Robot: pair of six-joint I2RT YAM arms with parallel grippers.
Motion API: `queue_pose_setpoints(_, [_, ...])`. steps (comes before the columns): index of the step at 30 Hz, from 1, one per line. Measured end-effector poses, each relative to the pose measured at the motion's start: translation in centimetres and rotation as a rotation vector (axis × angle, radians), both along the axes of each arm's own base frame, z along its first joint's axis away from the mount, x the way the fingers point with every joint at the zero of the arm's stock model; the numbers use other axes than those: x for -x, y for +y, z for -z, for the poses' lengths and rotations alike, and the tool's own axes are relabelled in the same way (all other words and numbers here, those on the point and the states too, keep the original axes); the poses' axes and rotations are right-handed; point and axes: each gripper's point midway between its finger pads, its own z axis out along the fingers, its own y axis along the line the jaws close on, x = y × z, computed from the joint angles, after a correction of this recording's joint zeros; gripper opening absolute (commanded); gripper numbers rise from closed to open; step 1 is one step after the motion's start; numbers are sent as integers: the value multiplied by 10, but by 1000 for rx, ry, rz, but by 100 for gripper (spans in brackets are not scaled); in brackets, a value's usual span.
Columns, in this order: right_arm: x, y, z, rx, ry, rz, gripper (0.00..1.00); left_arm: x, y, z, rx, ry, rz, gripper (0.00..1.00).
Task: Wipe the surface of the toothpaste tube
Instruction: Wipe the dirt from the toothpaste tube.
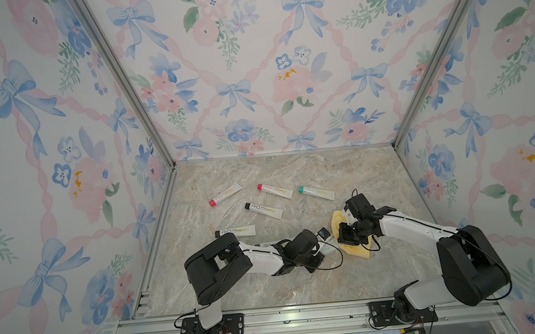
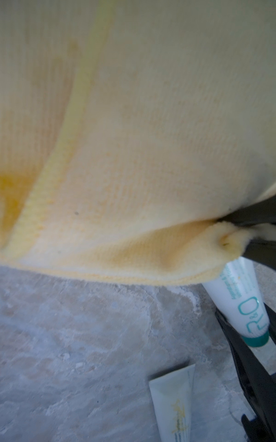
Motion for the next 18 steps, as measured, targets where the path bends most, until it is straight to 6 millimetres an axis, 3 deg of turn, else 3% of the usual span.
queue_pose_setpoints(11, [9,27,-4,-21,-19,-48,13,-1,1,0,-1,4,-1,20])
queue_pose_setpoints(18, [5,19,-3,-57,7,-9,13,-1,1,0,0,3,-1,21])
